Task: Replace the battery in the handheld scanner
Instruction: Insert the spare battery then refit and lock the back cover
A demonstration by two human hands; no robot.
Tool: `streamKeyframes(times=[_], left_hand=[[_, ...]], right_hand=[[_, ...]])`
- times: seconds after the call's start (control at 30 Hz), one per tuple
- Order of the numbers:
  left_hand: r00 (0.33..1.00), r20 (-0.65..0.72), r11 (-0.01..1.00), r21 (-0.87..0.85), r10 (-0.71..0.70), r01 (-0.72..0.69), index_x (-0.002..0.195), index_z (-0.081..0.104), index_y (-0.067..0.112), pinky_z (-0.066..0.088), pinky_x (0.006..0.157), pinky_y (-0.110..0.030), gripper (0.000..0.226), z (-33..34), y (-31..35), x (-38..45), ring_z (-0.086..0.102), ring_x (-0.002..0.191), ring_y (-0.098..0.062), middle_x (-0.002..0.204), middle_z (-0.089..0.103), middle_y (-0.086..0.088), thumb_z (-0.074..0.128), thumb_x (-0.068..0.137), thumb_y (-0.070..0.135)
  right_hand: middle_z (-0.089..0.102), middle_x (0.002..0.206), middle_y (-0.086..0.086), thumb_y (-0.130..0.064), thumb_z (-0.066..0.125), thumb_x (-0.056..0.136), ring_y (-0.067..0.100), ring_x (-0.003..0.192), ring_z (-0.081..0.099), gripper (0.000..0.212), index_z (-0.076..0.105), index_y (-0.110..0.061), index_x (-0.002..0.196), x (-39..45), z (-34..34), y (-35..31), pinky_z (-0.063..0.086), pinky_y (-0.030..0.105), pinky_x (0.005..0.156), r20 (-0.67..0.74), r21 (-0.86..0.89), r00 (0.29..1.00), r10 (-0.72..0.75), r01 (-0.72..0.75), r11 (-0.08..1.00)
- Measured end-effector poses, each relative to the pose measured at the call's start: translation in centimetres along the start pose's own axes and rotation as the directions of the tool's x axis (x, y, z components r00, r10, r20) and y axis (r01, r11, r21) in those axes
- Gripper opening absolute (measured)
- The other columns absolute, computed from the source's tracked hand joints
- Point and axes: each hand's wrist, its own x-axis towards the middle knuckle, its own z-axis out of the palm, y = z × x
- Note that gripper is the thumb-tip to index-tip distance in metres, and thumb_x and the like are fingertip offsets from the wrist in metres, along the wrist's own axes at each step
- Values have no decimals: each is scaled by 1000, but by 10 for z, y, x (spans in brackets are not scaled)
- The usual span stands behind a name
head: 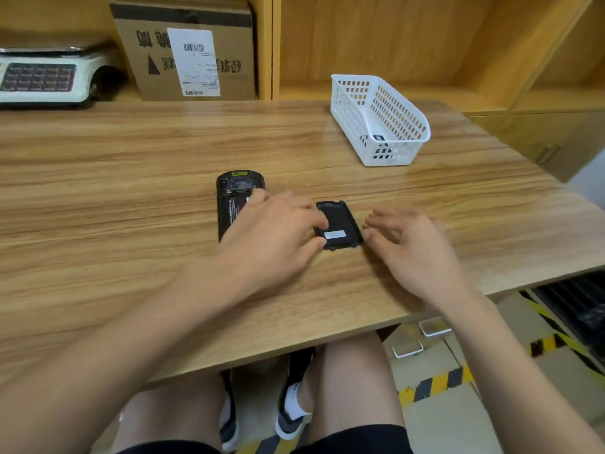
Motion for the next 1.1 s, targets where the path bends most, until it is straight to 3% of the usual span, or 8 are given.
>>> streamKeyframes(times=[0.27,0.37,0.43,0.5,0.7,0.83,1.0,1.1], left_hand=[[998,48,1000,-9,-26,27,115,70,38,34,95,-39,28,8,-3,-2,54,115,-9,117,65,18,53,94,46],[999,30,999,-31,-35,36,111,72,36,33,97,-39,27,7,-2,-2,57,113,-8,115,68,18,52,94,46],[999,17,999,-38,-34,35,110,71,33,33,102,-41,30,6,0,-3,61,110,-11,111,72,14,48,96,46],[999,6,997,-61,-50,51,117,68,29,30,109,-40,34,4,3,-2,65,107,-15,109,75,8,44,98,46],[985,0,966,-198,-171,168,103,63,27,21,120,-39,33,3,4,2,67,88,-18,68,68,6,39,99,50],[964,18,911,-322,-266,257,92,58,27,18,120,-35,40,3,1,5,67,90,-18,78,74,1,33,97,58],[947,38,876,-371,-318,309,87,55,24,19,121,-36,37,-1,4,5,62,72,-19,61,67,-3,37,98,54],[933,37,833,-439,-357,337,83,57,22,20,122,-38,28,-5,5,7,61,64,-18,57,66,-1,46,98,43]], right_hand=[[67,129,-12,-32,67,90,18,132,51,19,77,-30,106,-2,10,-1,36,54,109,14,140,999,-36,34,990],[67,107,-31,-22,70,89,-5,115,59,18,76,-36,99,-3,7,-5,42,28,107,-23,298,999,-32,37,954],[65,89,-42,-18,70,89,-21,100,59,22,75,-36,100,-4,6,-8,42,7,92,-28,408,1000,-8,18,913],[70,90,-35,-16,69,90,-20,97,62,23,77,-32,105,-5,8,-12,42,2,84,-43,489,999,-2,23,872],[75,107,-20,-10,68,91,-6,108,66,28,75,-27,111,-9,13,-29,49,17,97,-58,622,995,-75,95,777],[74,112,-16,-3,64,92,-6,112,64,33,73,-23,117,-11,17,-33,48,23,104,-62,628,995,-75,98,772],[73,112,-21,2,57,93,-10,122,55,49,62,-25,133,-11,23,-34,37,25,114,-23,607,997,-76,74,791],[73,112,-23,-1,58,93,-2,124,57,52,57,-28,136,-8,24,-33,37,36,115,-14,608,998,-63,59,792]])
